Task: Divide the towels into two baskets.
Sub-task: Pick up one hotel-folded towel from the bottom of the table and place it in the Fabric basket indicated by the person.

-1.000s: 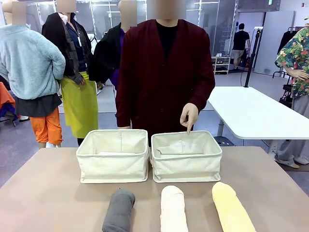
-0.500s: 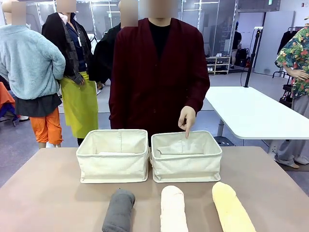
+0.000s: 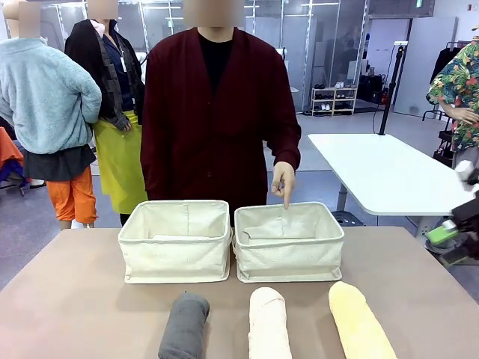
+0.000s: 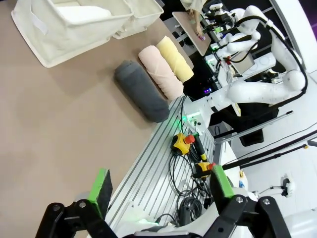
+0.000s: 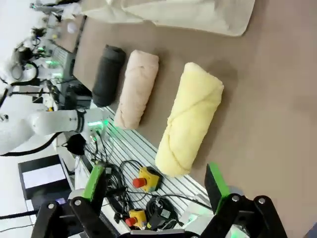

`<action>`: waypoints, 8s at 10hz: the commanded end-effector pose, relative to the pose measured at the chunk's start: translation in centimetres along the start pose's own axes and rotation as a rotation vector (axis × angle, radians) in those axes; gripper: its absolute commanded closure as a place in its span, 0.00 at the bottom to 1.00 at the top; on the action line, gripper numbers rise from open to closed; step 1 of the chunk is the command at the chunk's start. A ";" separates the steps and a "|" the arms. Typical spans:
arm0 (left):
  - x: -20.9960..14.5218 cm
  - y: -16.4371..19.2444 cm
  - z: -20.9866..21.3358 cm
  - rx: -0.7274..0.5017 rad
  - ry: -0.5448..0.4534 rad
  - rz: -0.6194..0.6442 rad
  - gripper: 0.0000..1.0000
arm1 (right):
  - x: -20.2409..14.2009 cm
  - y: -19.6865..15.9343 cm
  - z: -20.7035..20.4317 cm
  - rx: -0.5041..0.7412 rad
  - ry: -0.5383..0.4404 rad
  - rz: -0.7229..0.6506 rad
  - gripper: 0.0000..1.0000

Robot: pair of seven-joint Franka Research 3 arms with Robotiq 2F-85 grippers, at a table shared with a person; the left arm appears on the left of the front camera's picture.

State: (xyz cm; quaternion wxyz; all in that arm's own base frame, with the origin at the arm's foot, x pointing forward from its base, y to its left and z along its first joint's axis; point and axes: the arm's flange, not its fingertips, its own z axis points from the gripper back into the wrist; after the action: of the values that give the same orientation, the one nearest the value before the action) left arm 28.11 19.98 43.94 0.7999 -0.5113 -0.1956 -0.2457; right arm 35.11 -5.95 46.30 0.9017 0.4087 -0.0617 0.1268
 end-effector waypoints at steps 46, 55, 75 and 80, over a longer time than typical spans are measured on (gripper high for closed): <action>-0.4 -0.2 0.1 -0.011 -0.009 -0.013 0.00 | 5.7 25.4 -19.6 -0.731 0.803 1.488 0.63; -0.4 -0.2 0.1 -0.011 -0.009 -0.013 0.00 | 24.1 22.7 -25.2 -0.725 0.619 1.560 0.63; -0.4 -0.2 0.1 -0.011 -0.009 -0.013 0.00 | 26.3 18.5 -27.7 -0.690 0.589 1.489 0.00; -0.4 -0.2 0.1 -0.011 -0.009 -0.013 0.00 | 26.3 18.5 -27.7 -0.690 0.589 1.489 0.00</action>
State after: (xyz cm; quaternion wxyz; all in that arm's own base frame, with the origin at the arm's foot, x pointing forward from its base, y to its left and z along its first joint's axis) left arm 28.06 19.97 43.90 0.8009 -0.5108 -0.1948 -0.2445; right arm 55.41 31.26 46.93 0.6383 -0.0836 -0.1129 0.7569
